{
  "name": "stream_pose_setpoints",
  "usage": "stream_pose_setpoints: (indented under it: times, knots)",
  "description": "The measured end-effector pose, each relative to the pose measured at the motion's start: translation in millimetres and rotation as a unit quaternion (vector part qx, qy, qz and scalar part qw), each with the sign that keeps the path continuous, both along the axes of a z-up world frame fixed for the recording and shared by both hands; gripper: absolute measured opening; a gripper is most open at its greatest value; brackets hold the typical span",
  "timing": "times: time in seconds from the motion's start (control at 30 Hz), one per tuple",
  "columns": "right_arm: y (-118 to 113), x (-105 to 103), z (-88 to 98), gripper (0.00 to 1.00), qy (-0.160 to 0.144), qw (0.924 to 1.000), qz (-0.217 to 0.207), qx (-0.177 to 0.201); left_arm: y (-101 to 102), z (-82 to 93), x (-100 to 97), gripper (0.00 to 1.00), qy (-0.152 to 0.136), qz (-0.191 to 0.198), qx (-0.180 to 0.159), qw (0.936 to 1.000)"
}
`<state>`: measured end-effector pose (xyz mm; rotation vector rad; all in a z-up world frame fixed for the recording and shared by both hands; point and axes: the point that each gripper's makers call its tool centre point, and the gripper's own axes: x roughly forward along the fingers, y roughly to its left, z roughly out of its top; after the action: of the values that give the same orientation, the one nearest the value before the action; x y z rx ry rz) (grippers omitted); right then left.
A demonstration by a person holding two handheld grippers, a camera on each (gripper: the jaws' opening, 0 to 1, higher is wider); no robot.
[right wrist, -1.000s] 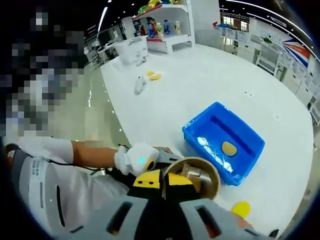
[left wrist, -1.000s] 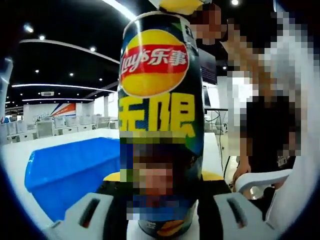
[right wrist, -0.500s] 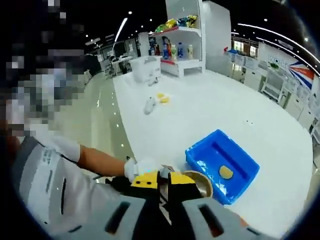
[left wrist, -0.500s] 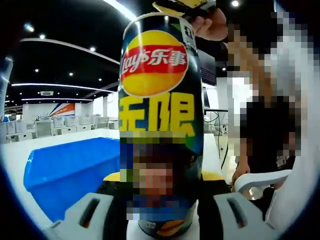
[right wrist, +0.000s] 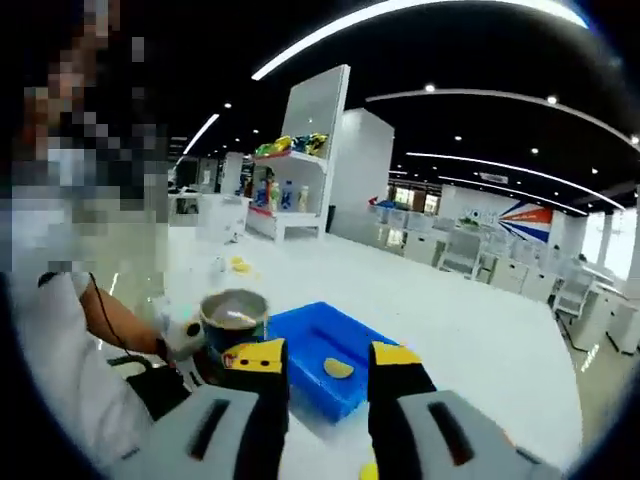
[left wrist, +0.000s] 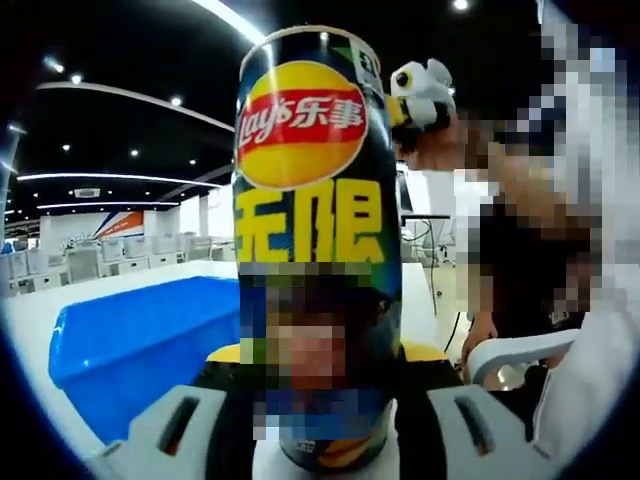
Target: Open the lid of the chip container on the table, take out the chips, place them into the box in front of the container, and close the lid
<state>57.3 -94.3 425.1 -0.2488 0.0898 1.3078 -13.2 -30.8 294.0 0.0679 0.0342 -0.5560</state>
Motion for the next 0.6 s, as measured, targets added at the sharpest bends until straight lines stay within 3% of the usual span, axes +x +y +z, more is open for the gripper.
stream_pose_setpoints:
  times: [0.07, 0.13, 0.27, 0.37, 0.43, 0.6]
  knots:
    - [-9, 11, -27.1, 0.37, 0.002, 0.9997, -0.025, 0.004, 0, -0.1, -0.8, 0.54, -0.001, -0.001, 0.002, 1.0]
    - [-16, 17, -53.5, 0.41, 0.035, 0.9983, -0.043, 0.013, 0, 0.5, -1.9, 0.54, -0.002, -0.003, 0.002, 1.0]
    - [-23, 27, -91.0, 0.49, 0.042, 0.9972, -0.062, 0.003, 0, 5.2, -3.9, 0.57, -0.004, -0.011, -0.003, 0.9999]
    - [-28, 36, -111.2, 0.55, 0.029, 0.9962, -0.08, -0.017, 2, 8.3, -4.1, 0.6, -0.006, -0.014, -0.009, 0.9998]
    - [-28, 37, -115.6, 0.6, 0.046, 0.9953, -0.085, 0.005, 2, 8.3, -4.3, 0.61, -0.008, -0.013, -0.002, 0.9999]
    - [-30, 42, -138.1, 0.6, 0.055, 0.9939, -0.096, -0.01, 5, 9.6, -4.9, 0.61, -0.01, -0.009, 0.005, 0.9999]
